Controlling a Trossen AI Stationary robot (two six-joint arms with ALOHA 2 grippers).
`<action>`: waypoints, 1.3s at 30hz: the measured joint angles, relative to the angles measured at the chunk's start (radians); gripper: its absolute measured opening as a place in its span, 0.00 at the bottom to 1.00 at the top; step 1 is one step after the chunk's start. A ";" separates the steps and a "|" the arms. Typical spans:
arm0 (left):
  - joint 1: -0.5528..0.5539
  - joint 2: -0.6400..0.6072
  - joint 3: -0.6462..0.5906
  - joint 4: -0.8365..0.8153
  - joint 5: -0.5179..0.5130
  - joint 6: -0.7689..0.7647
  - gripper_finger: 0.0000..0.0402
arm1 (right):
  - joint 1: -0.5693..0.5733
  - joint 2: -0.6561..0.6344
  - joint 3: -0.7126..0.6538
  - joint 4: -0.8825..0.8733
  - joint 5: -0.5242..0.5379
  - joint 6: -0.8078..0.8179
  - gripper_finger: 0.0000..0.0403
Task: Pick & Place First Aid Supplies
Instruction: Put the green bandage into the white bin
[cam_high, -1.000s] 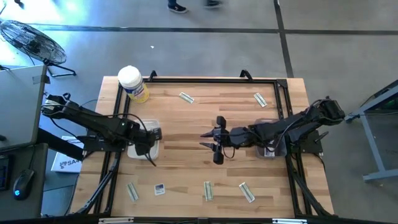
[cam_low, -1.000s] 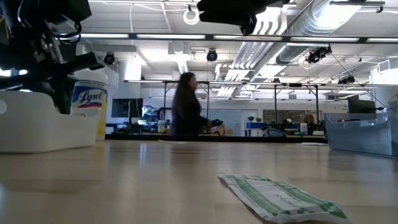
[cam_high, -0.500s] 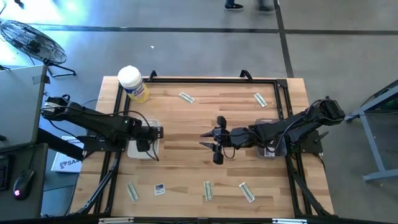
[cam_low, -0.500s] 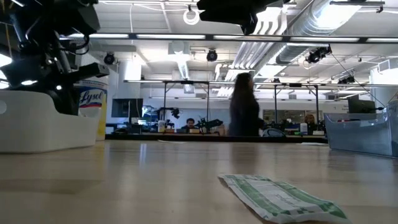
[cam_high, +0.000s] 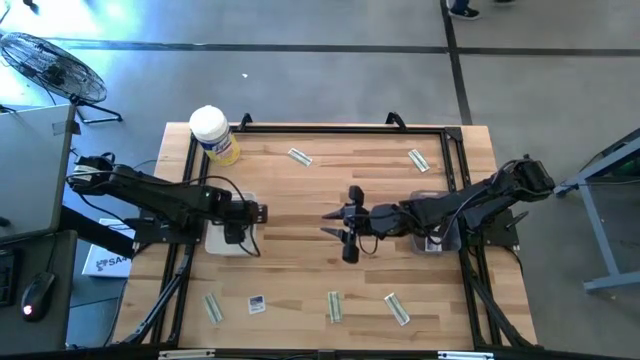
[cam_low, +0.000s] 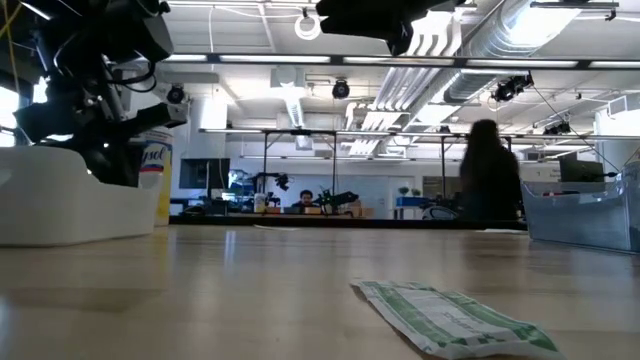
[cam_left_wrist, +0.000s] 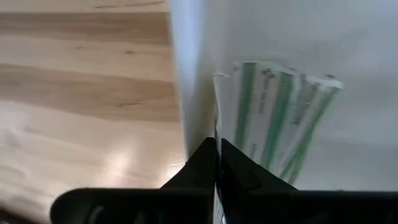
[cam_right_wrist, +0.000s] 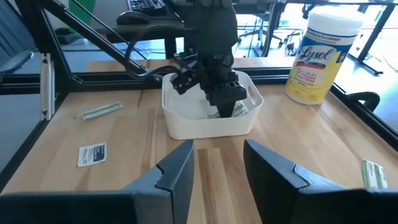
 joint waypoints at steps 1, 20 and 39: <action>0.000 0.000 0.000 0.010 -0.004 -0.016 0.01 | 0.000 0.000 0.000 0.000 0.002 -0.001 0.33; 0.000 -0.009 0.000 -0.065 -0.055 -0.094 0.28 | 0.000 0.000 0.000 -0.002 0.026 -0.011 0.33; -0.001 -0.053 0.065 -0.135 -0.074 -0.256 0.28 | -0.003 0.000 0.000 0.000 0.029 -0.011 0.33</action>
